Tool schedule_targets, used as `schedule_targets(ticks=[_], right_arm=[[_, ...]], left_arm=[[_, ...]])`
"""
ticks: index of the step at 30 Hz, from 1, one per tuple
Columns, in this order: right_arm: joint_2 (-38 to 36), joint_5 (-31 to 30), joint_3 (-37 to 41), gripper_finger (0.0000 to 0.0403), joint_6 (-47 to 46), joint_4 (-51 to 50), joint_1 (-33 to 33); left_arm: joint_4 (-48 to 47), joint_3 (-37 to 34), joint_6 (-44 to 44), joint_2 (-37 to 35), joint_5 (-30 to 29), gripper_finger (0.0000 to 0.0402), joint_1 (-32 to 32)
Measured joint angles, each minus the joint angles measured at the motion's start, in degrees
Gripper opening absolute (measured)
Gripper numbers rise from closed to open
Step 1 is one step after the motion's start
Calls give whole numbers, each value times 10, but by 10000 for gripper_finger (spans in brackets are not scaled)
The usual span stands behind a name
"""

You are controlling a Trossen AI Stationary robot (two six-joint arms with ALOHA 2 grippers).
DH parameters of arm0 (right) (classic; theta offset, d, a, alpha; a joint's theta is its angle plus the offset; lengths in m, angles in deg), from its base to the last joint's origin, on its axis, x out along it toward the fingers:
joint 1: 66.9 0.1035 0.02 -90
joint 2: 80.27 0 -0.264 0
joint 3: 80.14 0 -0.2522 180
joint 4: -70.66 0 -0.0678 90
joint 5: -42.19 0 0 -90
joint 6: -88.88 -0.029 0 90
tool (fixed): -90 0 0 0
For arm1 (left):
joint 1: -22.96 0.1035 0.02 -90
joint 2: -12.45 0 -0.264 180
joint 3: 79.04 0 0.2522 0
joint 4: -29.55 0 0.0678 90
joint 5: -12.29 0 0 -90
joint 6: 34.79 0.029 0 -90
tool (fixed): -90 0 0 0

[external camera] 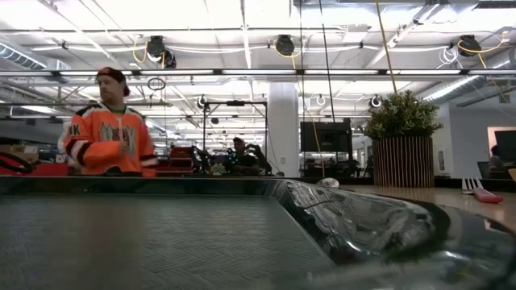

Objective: Pick and place plate/cup/fork/spoon on tray
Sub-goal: Put the orange plate on the black tray to the right of the orange cup

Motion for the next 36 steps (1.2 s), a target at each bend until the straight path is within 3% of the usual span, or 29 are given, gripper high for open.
schedule_targets(ticks=[6, 10, 25, 36], right_arm=[[4, 0, 0, 305, -11, -44, -3], [14, 0, 0, 269, 2, -43, -8], [28, 57, 0, 13, 2, -52, -30], [22, 92, -27, 2, -16, -71, -31]], left_arm=[[1, 0, 1, 14, 10, 129, -2], [1, 0, -5, 15, 15, 129, -3], [14, 1, 34, 14, 25, 129, -11], [51, 11, 117, 11, 24, 129, -8]])
